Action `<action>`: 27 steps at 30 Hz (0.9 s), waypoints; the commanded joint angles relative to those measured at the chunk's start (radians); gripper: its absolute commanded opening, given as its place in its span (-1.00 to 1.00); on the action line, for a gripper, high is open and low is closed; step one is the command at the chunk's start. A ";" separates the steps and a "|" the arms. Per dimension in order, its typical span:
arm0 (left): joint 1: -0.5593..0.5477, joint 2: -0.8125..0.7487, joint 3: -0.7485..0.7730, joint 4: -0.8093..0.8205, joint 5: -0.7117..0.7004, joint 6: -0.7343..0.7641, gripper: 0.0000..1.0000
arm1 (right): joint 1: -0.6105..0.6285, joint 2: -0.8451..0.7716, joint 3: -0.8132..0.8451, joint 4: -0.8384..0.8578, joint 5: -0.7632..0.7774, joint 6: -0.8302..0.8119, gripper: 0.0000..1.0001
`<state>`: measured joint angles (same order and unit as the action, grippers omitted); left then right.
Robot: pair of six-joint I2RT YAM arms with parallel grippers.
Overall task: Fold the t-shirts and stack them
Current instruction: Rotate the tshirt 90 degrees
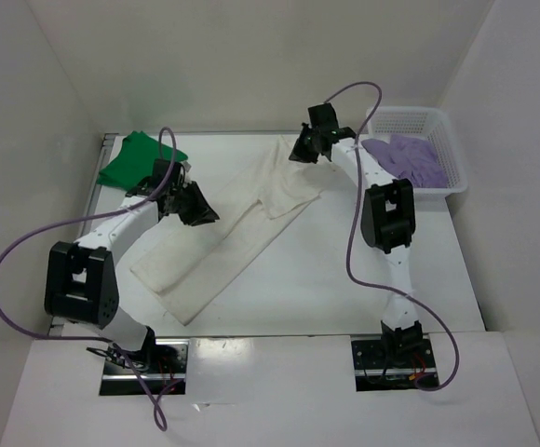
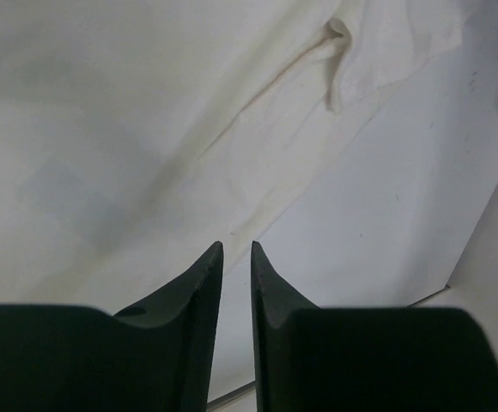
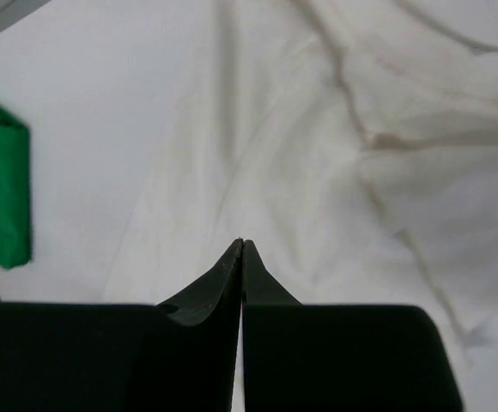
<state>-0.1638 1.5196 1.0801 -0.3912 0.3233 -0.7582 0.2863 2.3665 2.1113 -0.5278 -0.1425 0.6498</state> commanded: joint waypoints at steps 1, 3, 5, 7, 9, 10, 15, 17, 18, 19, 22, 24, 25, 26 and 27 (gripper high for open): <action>-0.006 0.085 0.070 0.012 0.023 0.036 -0.50 | 0.057 -0.287 -0.089 -0.006 0.020 -0.058 -0.93; -0.032 0.114 0.107 0.044 0.011 0.061 -0.61 | 0.057 -0.358 -0.186 0.017 0.011 -0.058 -0.93; -0.058 0.125 0.135 0.057 -0.019 0.072 -0.80 | 0.057 -0.438 -0.328 0.041 -0.006 -0.068 -1.00; -0.071 0.125 0.146 0.069 -0.093 0.086 -0.88 | 0.057 -0.481 -0.468 0.063 -0.006 -0.079 -1.00; -0.071 0.125 0.158 0.069 -0.104 0.100 -0.91 | 0.057 -0.527 -0.574 0.077 0.020 -0.091 -1.00; -0.071 0.125 0.171 0.069 -0.113 0.114 -0.93 | 0.057 -0.539 -0.609 0.098 0.032 -0.101 -1.00; -0.071 0.116 0.167 0.083 -0.060 0.114 -0.93 | 0.057 -0.477 -0.697 0.121 0.139 -0.101 -1.00; -0.071 0.116 0.137 0.092 -0.037 0.114 -0.86 | 0.057 -0.455 -0.697 0.143 0.165 -0.101 -1.00; -0.071 0.105 0.124 0.092 -0.036 0.123 -0.86 | 0.048 -0.440 -0.697 0.153 0.199 -0.101 -1.00; -0.071 0.091 0.110 0.092 -0.027 0.123 -0.84 | 0.048 -0.431 -0.697 0.153 0.216 -0.101 -1.00; -0.071 0.056 0.067 0.092 -0.027 0.132 -0.82 | 0.030 -0.386 -0.688 0.153 0.242 -0.092 -1.00; -0.071 0.036 0.051 0.092 -0.027 0.132 -0.79 | 0.002 -0.343 -0.663 0.153 0.253 -0.091 -1.00; -0.071 0.021 0.038 0.092 -0.027 0.132 -0.79 | 0.002 -0.323 -0.636 0.153 0.265 -0.091 -1.00; -0.071 0.010 0.038 0.092 -0.018 0.123 -0.76 | -0.009 -0.300 -0.616 0.132 0.276 -0.091 -1.00; -0.071 0.010 0.029 0.092 -0.018 0.123 -0.76 | -0.009 -0.250 -0.597 0.121 0.285 -0.102 -1.00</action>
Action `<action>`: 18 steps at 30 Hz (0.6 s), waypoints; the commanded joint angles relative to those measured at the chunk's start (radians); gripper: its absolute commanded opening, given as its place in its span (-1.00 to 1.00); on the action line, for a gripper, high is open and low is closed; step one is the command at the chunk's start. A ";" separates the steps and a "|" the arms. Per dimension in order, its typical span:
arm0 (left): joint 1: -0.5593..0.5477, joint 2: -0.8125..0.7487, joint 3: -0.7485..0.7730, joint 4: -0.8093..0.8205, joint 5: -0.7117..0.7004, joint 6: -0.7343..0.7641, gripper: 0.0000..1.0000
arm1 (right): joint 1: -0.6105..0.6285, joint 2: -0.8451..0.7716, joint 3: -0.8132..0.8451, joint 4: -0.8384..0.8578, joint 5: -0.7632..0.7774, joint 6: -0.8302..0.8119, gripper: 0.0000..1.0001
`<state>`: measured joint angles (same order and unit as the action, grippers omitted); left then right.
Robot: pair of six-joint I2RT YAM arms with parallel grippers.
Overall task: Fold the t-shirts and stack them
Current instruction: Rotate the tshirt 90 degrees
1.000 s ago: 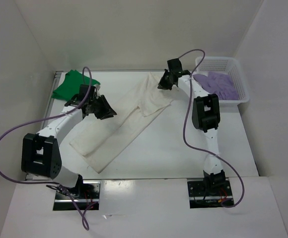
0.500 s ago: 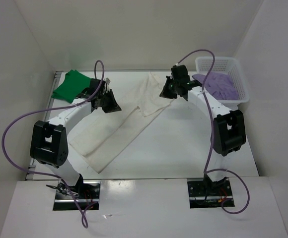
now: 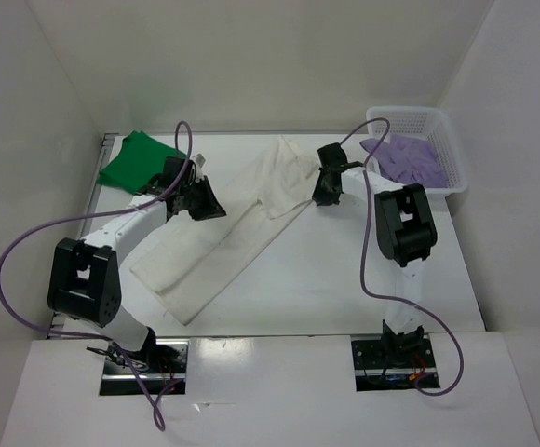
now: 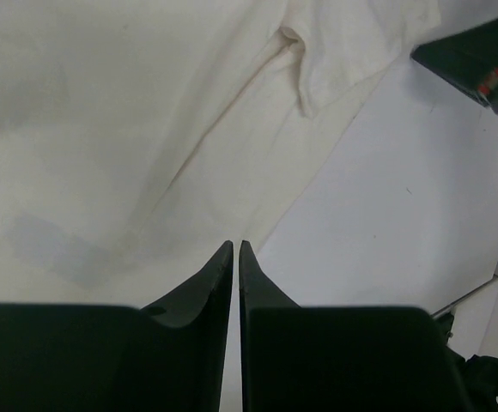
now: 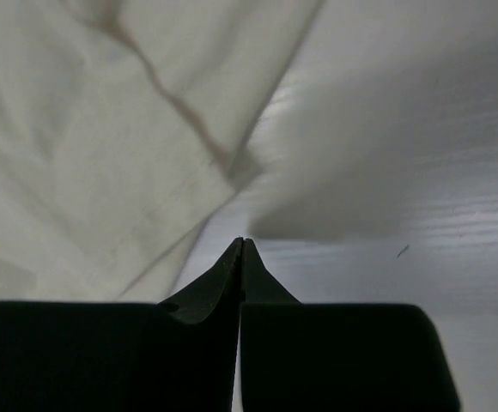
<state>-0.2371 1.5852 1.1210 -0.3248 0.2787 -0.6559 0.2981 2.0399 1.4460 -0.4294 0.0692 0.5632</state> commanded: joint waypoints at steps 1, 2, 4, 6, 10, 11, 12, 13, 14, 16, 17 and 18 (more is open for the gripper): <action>0.002 -0.065 -0.012 0.026 0.040 0.012 -0.76 | -0.033 0.103 0.114 0.011 0.073 -0.016 -1.00; 0.002 -0.065 -0.012 0.017 0.051 0.012 -0.76 | -0.033 0.126 0.134 0.001 0.073 -0.016 -1.00; 0.002 -0.065 -0.012 0.016 0.051 0.012 -0.74 | -0.033 0.177 0.184 -0.011 0.058 -0.028 -1.00; 0.002 -0.065 -0.003 -0.005 0.065 0.012 -0.71 | -0.033 0.218 0.239 -0.011 0.058 -0.028 -1.00; 0.002 -0.031 0.036 -0.005 0.086 0.012 -0.69 | -0.033 0.342 0.468 -0.058 -0.023 -0.037 -1.00; -0.007 -0.031 0.052 -0.005 0.096 0.003 -0.69 | -0.033 0.376 0.540 -0.084 -0.044 -0.048 -1.00; -0.007 -0.018 0.063 -0.005 0.096 0.002 -0.65 | -0.033 0.408 0.686 -0.116 -0.054 -0.048 -1.00; -0.017 0.004 0.077 -0.005 0.096 0.002 -0.65 | -0.033 0.454 0.752 -0.173 -0.054 -0.058 -0.93; -0.033 0.018 0.086 0.006 0.096 0.002 -0.63 | -0.033 0.463 0.807 -0.198 -0.054 -0.059 -0.88; -0.047 0.073 0.114 -0.013 0.108 0.016 -0.63 | -0.033 0.441 0.861 -0.215 -0.063 -0.059 -0.74; -0.062 0.087 0.140 -0.023 0.108 0.027 -0.63 | -0.033 0.369 0.831 -0.206 -0.092 -0.059 -0.70; -0.062 0.108 0.151 -0.023 0.096 0.027 -0.61 | -0.042 0.320 0.744 -0.186 -0.106 -0.059 -0.64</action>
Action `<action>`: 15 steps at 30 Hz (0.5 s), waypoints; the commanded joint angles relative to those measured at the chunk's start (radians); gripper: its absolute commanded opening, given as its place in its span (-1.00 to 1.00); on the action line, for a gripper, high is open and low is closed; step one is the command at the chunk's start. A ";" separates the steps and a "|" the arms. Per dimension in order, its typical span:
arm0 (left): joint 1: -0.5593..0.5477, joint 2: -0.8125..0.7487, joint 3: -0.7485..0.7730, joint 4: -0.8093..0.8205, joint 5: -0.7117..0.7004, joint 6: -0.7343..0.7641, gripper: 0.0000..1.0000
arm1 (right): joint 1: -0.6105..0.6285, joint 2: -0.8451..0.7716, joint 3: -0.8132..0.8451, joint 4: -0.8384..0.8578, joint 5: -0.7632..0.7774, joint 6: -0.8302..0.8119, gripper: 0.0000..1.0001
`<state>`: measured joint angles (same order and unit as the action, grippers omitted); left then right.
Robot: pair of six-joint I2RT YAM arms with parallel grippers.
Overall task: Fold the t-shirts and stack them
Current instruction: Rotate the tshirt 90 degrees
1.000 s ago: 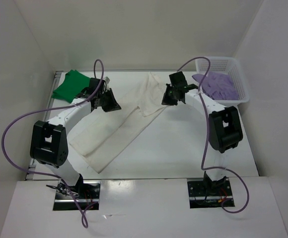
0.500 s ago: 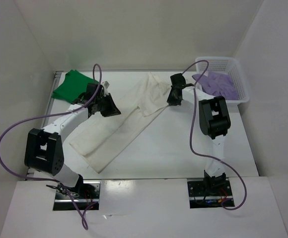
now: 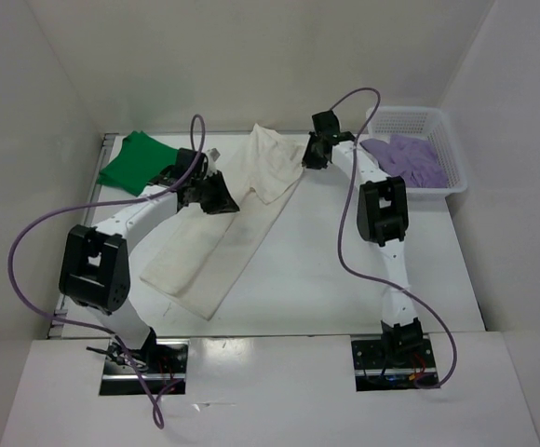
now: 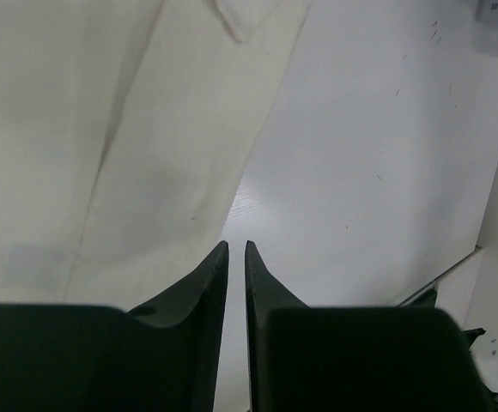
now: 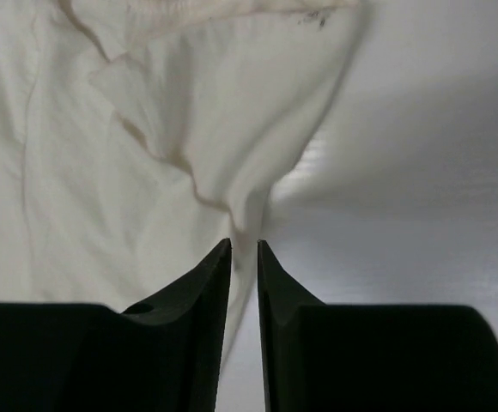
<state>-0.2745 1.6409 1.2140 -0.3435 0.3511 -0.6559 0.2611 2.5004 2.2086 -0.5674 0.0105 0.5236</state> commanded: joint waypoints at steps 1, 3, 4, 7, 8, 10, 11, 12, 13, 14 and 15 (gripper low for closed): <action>-0.035 0.053 0.067 -0.005 0.023 0.027 -0.60 | -0.005 -0.191 -0.070 -0.010 -0.058 -0.019 -0.50; -0.035 0.066 0.096 -0.005 0.023 0.027 -0.60 | -0.005 -0.354 -0.237 0.023 -0.090 -0.010 -0.38; -0.035 0.066 0.105 -0.005 0.009 0.027 -0.60 | -0.005 -0.407 -0.298 0.056 -0.104 0.007 -0.33; -0.035 0.057 0.114 -0.005 0.000 0.036 -0.55 | 0.071 -0.589 -0.541 0.093 -0.165 0.039 -0.39; -0.035 0.057 0.114 -0.017 0.000 0.036 -0.55 | 0.102 -0.621 -0.657 0.122 -0.185 0.039 -0.54; -0.026 0.057 0.092 -0.017 0.000 0.036 -0.55 | 0.168 -0.678 -0.758 0.155 -0.262 0.081 -0.89; -0.026 0.048 0.052 -0.017 0.009 0.036 -0.55 | 0.222 -0.687 -0.804 0.172 -0.283 0.102 -1.00; -0.016 0.028 0.030 -0.008 0.009 0.036 -0.55 | 0.243 -0.707 -0.898 0.235 -0.302 0.128 -1.00; -0.002 0.016 0.006 0.001 0.009 0.024 -0.55 | 0.262 -0.707 -0.938 0.271 -0.326 0.178 -1.00; -0.002 -0.009 -0.017 0.001 0.009 0.012 -0.55 | 0.289 -0.707 -0.990 0.300 -0.326 0.197 -0.93; 0.012 -0.018 -0.056 0.001 0.009 0.012 -0.55 | 0.290 -0.707 -1.004 0.334 -0.326 0.211 -0.83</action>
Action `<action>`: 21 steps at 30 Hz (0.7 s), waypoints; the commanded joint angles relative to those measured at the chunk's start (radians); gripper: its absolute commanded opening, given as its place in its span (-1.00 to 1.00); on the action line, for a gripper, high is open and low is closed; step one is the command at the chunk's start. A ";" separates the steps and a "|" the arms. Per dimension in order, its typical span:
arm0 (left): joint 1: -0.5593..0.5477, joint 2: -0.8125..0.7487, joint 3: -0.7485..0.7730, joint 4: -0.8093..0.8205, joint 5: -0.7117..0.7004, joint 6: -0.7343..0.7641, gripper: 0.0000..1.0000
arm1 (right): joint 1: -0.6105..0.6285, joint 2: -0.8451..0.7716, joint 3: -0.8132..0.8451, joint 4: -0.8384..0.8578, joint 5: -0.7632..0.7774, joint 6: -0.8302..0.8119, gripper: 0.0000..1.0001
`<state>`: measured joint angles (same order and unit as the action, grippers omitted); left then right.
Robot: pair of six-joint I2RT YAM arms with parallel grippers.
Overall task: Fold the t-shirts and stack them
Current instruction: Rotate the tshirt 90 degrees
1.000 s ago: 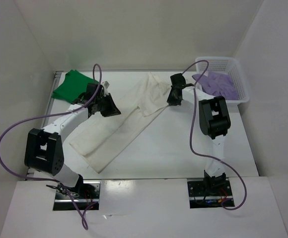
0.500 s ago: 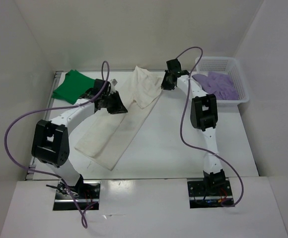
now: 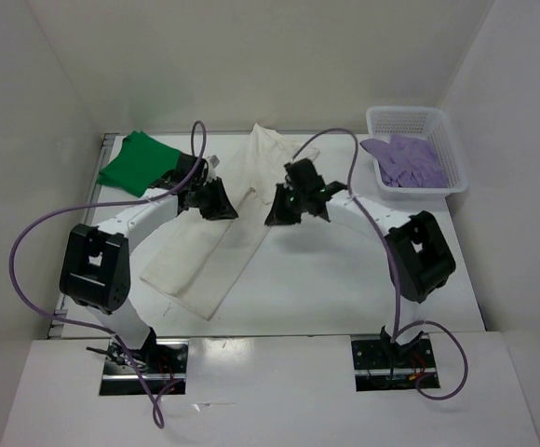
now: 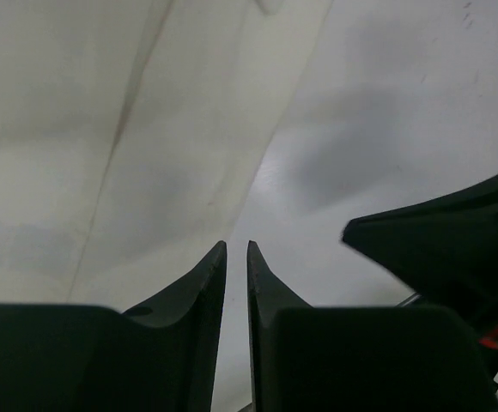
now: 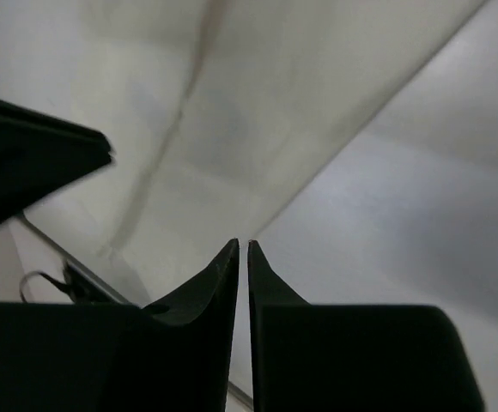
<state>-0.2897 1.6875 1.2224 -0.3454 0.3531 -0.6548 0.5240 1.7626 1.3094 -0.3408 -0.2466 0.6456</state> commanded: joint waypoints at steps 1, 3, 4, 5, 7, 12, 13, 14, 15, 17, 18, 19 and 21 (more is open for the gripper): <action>0.027 -0.065 -0.073 0.003 -0.003 0.011 -0.55 | 0.040 0.044 -0.105 0.120 -0.080 0.100 -0.72; 0.027 -0.097 -0.110 -0.007 -0.003 0.011 -0.55 | 0.041 0.092 -0.105 0.134 -0.089 0.100 -0.44; 0.027 -0.106 -0.127 -0.018 -0.012 0.011 -0.55 | 0.041 0.107 -0.093 0.134 -0.089 0.100 -0.37; 0.027 -0.127 -0.141 -0.018 -0.038 0.011 -0.55 | 0.041 0.122 -0.070 0.134 -0.089 0.100 -0.27; 0.027 -0.152 -0.190 -0.044 -0.077 0.021 -0.55 | 0.041 0.173 -0.035 0.134 -0.088 0.100 -0.24; 0.091 -0.207 -0.302 -0.014 -0.071 -0.015 -0.55 | 0.041 0.290 0.023 0.143 -0.069 0.100 -0.16; 0.112 -0.219 -0.320 -0.004 -0.056 -0.025 -0.55 | 0.041 0.302 0.024 0.160 -0.069 0.112 -0.11; 0.132 -0.229 -0.337 0.005 -0.040 -0.035 -0.55 | 0.041 0.314 0.024 0.160 -0.078 0.112 -0.06; 0.148 -0.229 -0.362 0.005 -0.031 -0.035 -0.55 | 0.041 0.325 0.036 0.169 -0.079 0.112 -0.03; 0.179 -0.241 -0.362 0.005 -0.031 -0.035 -0.55 | 0.041 0.356 0.047 0.169 -0.079 0.112 -0.23; 0.179 -0.241 -0.362 0.005 -0.031 -0.035 -0.55 | 0.030 0.366 0.059 0.154 -0.079 0.112 -0.63; 0.188 -0.241 -0.362 0.005 -0.031 -0.035 -0.55 | 0.013 0.376 0.068 0.131 -0.069 0.112 -0.76; 0.188 -0.241 -0.362 0.005 -0.031 -0.035 -0.55 | -0.033 0.367 0.044 0.131 -0.069 0.083 -0.97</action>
<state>-0.1005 1.4879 0.8562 -0.3668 0.2974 -0.6857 0.5453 2.1036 1.3533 -0.1970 -0.3653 0.7631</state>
